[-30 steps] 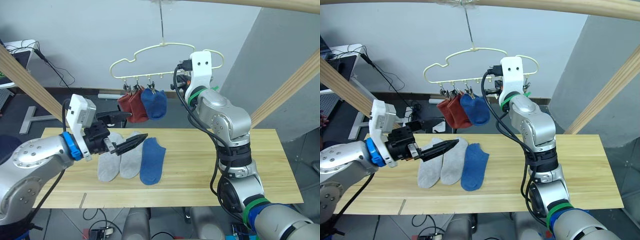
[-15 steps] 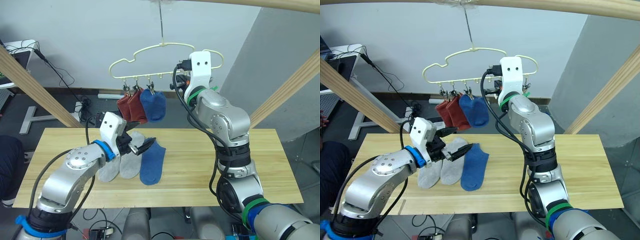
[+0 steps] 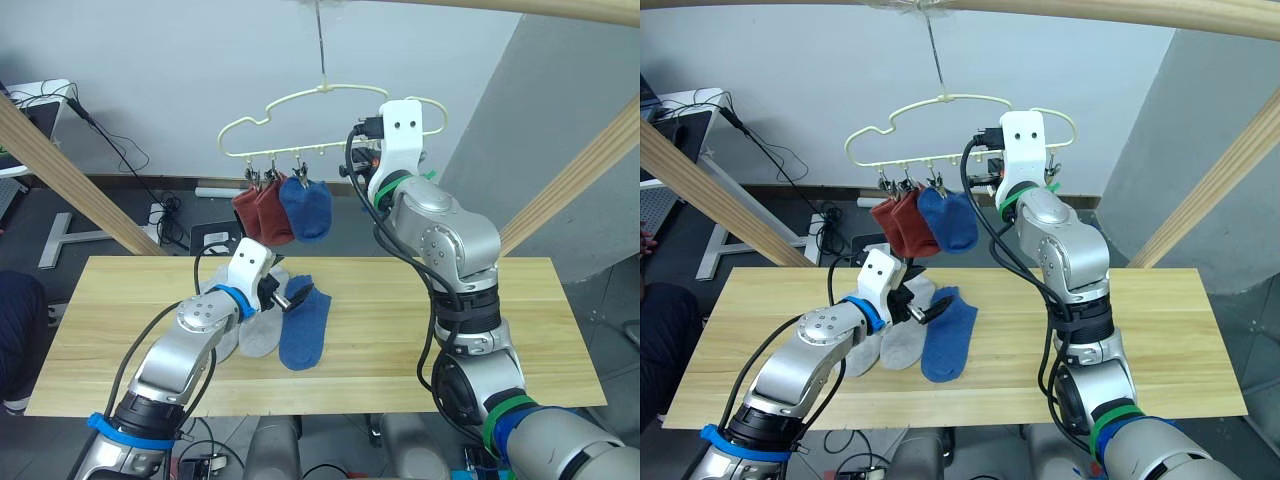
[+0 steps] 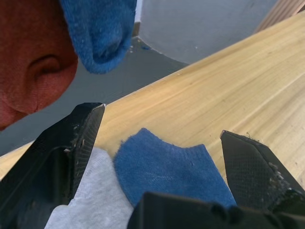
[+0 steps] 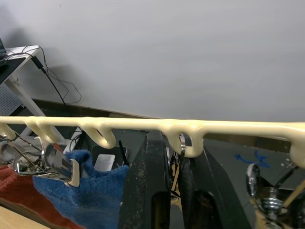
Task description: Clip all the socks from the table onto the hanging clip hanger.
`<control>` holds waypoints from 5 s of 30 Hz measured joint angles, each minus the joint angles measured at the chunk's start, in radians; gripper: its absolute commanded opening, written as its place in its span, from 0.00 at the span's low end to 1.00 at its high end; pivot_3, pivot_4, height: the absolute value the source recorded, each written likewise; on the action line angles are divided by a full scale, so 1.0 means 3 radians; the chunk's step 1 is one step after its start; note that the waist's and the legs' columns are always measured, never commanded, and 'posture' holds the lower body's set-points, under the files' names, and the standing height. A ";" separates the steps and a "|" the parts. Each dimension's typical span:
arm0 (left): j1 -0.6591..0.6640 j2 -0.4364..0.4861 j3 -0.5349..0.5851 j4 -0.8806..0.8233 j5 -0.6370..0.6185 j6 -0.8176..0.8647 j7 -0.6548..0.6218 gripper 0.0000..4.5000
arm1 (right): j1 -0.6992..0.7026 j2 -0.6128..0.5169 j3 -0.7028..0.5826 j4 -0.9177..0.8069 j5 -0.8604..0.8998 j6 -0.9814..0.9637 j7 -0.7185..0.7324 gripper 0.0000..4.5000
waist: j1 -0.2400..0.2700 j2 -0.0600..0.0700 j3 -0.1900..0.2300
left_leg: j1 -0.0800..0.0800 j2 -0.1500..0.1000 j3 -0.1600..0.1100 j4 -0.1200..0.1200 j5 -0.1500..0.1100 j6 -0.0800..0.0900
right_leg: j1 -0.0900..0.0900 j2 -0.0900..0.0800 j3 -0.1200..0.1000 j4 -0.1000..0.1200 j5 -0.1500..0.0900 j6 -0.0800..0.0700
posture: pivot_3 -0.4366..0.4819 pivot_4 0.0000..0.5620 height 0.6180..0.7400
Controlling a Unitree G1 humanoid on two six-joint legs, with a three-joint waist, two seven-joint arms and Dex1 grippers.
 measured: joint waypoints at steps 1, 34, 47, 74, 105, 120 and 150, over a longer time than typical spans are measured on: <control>-0.0019 -0.0017 -0.0018 0.0066 0.0043 -0.0023 -0.0001 1.00 | 0.0000 0.0000 -0.0001 0.0000 0.0000 0.0004 -0.0001 0.00 | 0.0000 0.0000 0.0000 | 0.0000 0.0000 0.0000 0.0000 0.0000 0.0000 | 0.0000 0.0000 0.0000 0.0000 0.0000 0.0000 | 0.37 0.49 1.00; -0.0491 -0.0376 -0.0514 0.1265 0.1055 -0.0556 -0.0169 1.00 | 0.0000 0.0008 -0.0029 -0.0074 0.0001 0.0117 -0.0099 0.00 | -0.0011 0.0000 0.0000 | 0.0001 -0.0002 -0.0001 0.0001 0.0000 0.0000 | 0.0003 -0.0001 -0.0001 0.0002 0.0000 0.0000 | 0.32 0.50 1.00; -0.0443 -0.0386 -0.0518 0.1204 0.1002 -0.0470 -0.0333 0.30 | 0.0001 0.0007 -0.0030 -0.0109 0.0003 0.0129 -0.0135 0.00 | -0.0018 0.0000 0.0000 | 0.0002 -0.0001 -0.0001 0.0001 0.0000 0.0001 | 0.0003 -0.0001 -0.0001 0.0003 0.0000 0.0000 | 0.32 0.51 1.00; -0.0349 -0.0495 -0.0041 0.0759 0.0315 0.0051 -0.0629 0.01 | 0.0015 0.0020 -0.0031 -0.0138 0.0005 0.0136 -0.0136 0.00 | -0.0023 0.0000 0.0000 | 0.0001 -0.0001 -0.0001 0.0001 0.0001 0.0001 | 0.0002 -0.0001 -0.0001 0.0002 0.0000 0.0000 | 0.32 0.52 1.00; -0.0839 -0.0801 0.0566 0.0050 -0.0731 0.0368 -0.0398 0.01 | -0.0014 0.0149 -0.0172 -0.0299 0.0057 0.0469 -0.0135 0.00 | -0.0055 0.0001 0.0001 | 0.0001 -0.0002 -0.0001 -0.0001 0.0000 0.0001 | 0.0002 0.0000 -0.0001 -0.0002 0.0000 0.0001 | 0.30 0.54 1.00; -0.1002 -0.0913 0.0432 0.0415 -0.0571 0.0020 -0.0359 0.01 | -0.0027 0.0188 -0.0221 -0.0304 0.0055 0.0487 -0.0138 0.00 | -0.0084 0.0001 0.0001 | 0.0000 -0.0002 -0.0001 -0.0001 0.0000 0.0001 | 0.0002 0.0000 -0.0001 -0.0002 -0.0001 0.0002 | 0.28 0.54 1.00; -0.1243 -0.1119 0.0415 0.0654 -0.0499 -0.0184 -0.0346 0.01 | -0.0033 0.0222 -0.0263 -0.0304 0.0050 0.0489 -0.0173 0.00 | -0.0090 0.0001 0.0002 | 0.0000 -0.0003 -0.0001 -0.0001 0.0000 0.0001 | 0.0002 0.0000 -0.0001 -0.0003 -0.0001 0.0003 | 0.27 0.54 1.00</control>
